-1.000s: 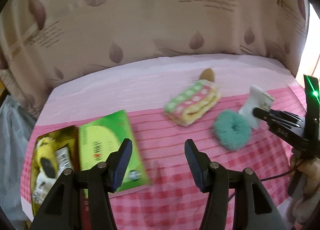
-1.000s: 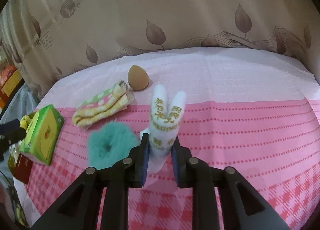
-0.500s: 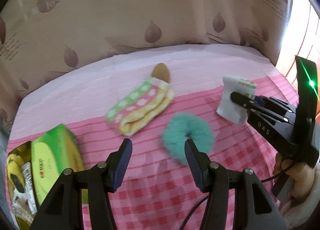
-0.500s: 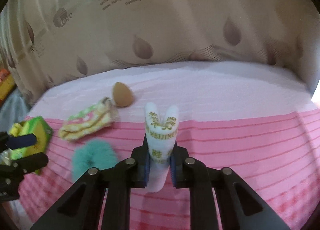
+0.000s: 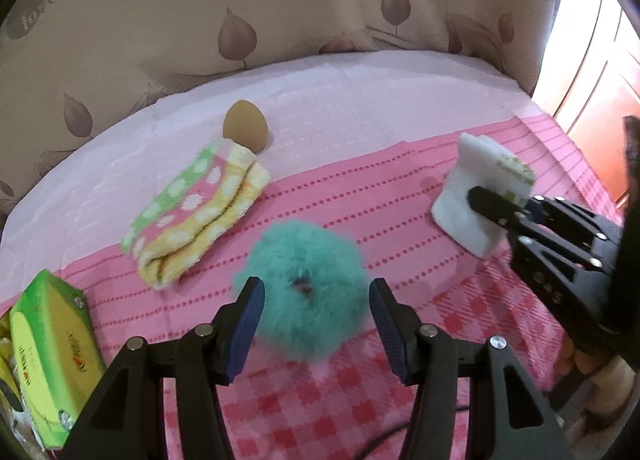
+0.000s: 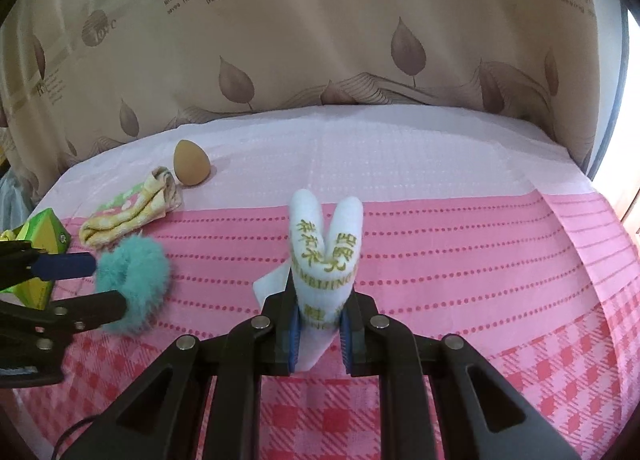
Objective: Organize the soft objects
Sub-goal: 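Grasp the teal fluffy scrunchie with the left gripper while the right gripper holds the hotel cloth, then carry the teal scrunchie with the left gripper into the gold tin and release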
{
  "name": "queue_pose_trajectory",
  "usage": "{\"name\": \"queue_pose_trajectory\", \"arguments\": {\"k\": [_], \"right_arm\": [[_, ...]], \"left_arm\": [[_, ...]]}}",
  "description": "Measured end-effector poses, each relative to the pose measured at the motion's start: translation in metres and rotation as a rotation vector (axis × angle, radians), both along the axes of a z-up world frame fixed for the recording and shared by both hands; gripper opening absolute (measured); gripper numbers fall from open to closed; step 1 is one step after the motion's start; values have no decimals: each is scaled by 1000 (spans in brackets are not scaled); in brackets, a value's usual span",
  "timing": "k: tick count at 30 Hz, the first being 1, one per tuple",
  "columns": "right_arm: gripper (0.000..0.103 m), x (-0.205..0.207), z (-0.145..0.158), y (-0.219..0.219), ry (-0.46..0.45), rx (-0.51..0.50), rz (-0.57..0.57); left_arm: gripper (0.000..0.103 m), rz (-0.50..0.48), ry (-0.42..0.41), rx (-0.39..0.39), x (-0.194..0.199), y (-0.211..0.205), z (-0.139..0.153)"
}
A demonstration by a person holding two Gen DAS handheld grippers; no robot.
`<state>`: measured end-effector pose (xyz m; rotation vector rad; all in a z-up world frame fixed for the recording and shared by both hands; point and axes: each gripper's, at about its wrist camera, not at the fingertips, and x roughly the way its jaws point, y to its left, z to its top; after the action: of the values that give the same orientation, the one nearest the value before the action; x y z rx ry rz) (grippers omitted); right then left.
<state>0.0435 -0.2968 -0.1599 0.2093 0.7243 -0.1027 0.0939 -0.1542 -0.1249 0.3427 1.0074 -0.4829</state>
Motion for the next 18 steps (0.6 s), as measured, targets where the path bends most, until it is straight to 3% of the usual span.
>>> {"name": "queue_pose_trajectory", "arguments": {"k": [5,10,11,12,13,15,18], "right_arm": [[15,2,-4,0,15,11,4],[16,4,-5,-2,23,18,8],[16,4,-6,-2,26,19,8],[16,4,-6,-2,26,20,8],[16,4,-6,-2,27,22,8],[16,5,-6,-3,30,24,7],[16,5,-7,-4,31,28,6]], "left_arm": [[63,55,-3,57,17,1,-20],[64,105,54,-67,31,20,-23],[57,111,61,-87,32,24,-22],[42,115,58,-83,33,26,-21],[37,115,54,-76,33,27,-20],[30,111,62,-86,32,30,-18],[29,110,59,-88,27,32,-16]]}}
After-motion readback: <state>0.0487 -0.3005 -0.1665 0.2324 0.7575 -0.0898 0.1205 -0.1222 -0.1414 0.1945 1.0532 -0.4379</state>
